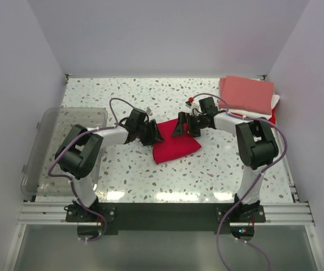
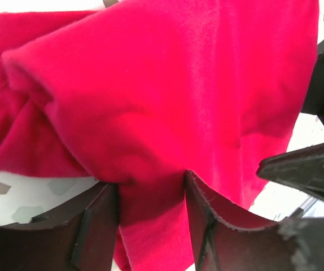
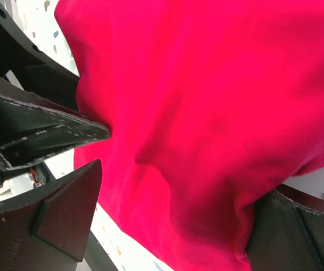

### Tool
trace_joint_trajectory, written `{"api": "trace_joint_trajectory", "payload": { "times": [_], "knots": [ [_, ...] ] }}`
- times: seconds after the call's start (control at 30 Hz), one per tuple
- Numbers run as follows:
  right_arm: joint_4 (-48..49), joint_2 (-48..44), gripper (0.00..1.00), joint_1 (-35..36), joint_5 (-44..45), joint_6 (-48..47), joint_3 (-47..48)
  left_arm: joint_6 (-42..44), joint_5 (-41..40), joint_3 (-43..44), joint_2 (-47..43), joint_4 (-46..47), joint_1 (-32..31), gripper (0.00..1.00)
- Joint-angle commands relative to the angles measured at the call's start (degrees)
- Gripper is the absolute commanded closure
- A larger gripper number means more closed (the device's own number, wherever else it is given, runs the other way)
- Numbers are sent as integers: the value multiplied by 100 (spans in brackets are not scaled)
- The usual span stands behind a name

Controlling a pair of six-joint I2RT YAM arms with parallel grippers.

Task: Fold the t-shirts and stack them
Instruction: Neatly place the folded tshirt to the corner

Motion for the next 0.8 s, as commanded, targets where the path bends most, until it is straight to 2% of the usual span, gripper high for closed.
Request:
{"api": "trace_joint_trajectory", "payload": {
  "times": [0.0, 0.13, 0.23, 0.37, 0.4, 0.47, 0.53, 0.6, 0.63, 0.67, 0.7, 0.77],
  "knots": [
    [-34, -8, 5, 190, 277, 208, -207, 73, -181, -83, 371, -401, -139, 50],
    [1, -61, 7, 375, 479, 296, -207, 73, -190, -66, 441, -410, -201, 56],
    [71, -35, 16, 437, 681, 419, -216, 73, -198, -57, 450, -428, -227, 58],
    [-8, -26, 39, 481, 988, 463, -207, 73, -216, -66, 415, -437, -227, 59],
    [-95, -8, 50, 481, 1137, 437, -181, 73, -173, -40, 406, -437, -227, 57],
    [-105, 0, 53, 489, 1191, 437, -163, 65, -163, -31, 397, -428, -236, 56],
    [-175, 44, 67, 481, 1235, 437, -119, 65, -128, 4, 397, -419, -236, 55],
    [-254, 71, 78, 481, 1305, 437, -49, 47, -84, 22, 397, -402, -245, 48],
    [-298, 80, 91, 481, 1349, 402, 29, 30, -93, 40, 397, -410, -245, 37],
    [-368, 97, 96, 481, 1419, 384, 74, 21, -76, 57, 380, -402, -262, 32],
    [-525, 97, 100, 481, 1542, 349, 135, 12, -49, 57, 371, -419, -271, 29],
    [-701, 132, 100, 472, 1674, 200, 328, 12, -49, 75, 266, -471, -263, 18]
  ]
}}
